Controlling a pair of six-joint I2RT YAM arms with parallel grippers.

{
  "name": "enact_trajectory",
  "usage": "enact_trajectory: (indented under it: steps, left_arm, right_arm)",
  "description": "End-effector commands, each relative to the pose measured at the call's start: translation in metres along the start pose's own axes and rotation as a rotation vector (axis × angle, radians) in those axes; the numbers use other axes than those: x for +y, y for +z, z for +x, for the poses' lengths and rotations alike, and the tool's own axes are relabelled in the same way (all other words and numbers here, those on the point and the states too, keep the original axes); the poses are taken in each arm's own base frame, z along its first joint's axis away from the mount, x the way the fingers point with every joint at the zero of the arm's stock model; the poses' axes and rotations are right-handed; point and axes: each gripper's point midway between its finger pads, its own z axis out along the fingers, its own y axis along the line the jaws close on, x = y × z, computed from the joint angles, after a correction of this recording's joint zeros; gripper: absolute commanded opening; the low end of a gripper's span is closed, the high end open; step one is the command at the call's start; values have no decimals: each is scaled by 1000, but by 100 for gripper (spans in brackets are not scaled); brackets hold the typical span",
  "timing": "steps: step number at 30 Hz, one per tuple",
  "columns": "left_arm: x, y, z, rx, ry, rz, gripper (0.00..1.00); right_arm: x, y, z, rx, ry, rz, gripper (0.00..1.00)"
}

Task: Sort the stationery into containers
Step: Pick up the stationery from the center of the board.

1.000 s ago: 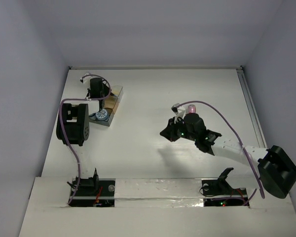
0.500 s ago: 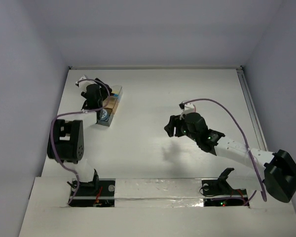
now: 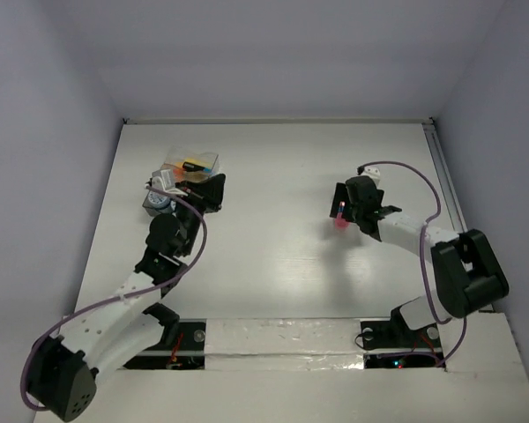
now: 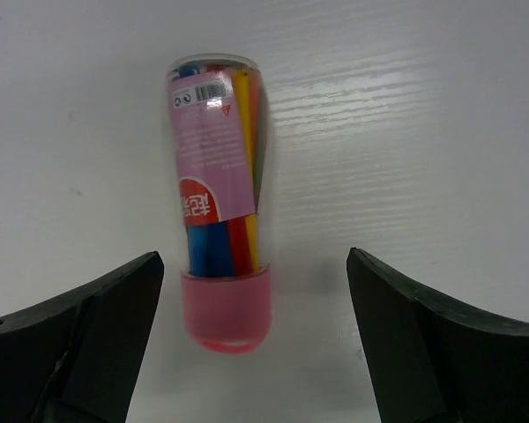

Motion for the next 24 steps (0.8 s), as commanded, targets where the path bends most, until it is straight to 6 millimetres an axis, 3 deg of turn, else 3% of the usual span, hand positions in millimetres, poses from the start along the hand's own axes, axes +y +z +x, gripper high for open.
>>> enact_trajectory:
  steps: [1, 4, 6, 7, 9, 11, 16, 17, 20, 24]
  left_arm:
    - [-12, -27, 10, 87, 15, 48, 2]
    - [-12, -55, 6, 146, 58, 57, 1]
    - [-17, -73, -9, 132, 69, 72, 8]
    - [-5, -83, -3, 176, 103, 32, 10]
    - [2, -101, -14, 168, 128, -3, 14]
    - [-6, -113, -24, 144, 95, 27, 16]
    - [-32, -126, -40, 157, 105, 119, 20]
    - [-42, -128, -53, 143, 114, 138, 22]
    - [-48, -128, -55, 193, 182, 143, 23]
    - [-38, -127, -47, 243, 247, 107, 25]
  right_arm:
    - [14, 13, -13, 8, -8, -58, 91]
    - [14, 26, -13, 25, -5, -44, 91]
    - [13, 35, -14, 36, -3, -33, 89]
    - [10, 38, -17, 34, 0, -25, 89]
    - [12, 46, -25, 29, 5, -20, 87]
    - [12, 54, -20, 56, -15, -7, 84]
    - [14, 61, -20, 74, -22, 4, 81]
    - [14, 62, -20, 74, -25, 5, 80]
    - [14, 62, -25, 76, -34, 12, 70]
    - [14, 54, -28, 69, -31, 3, 54]
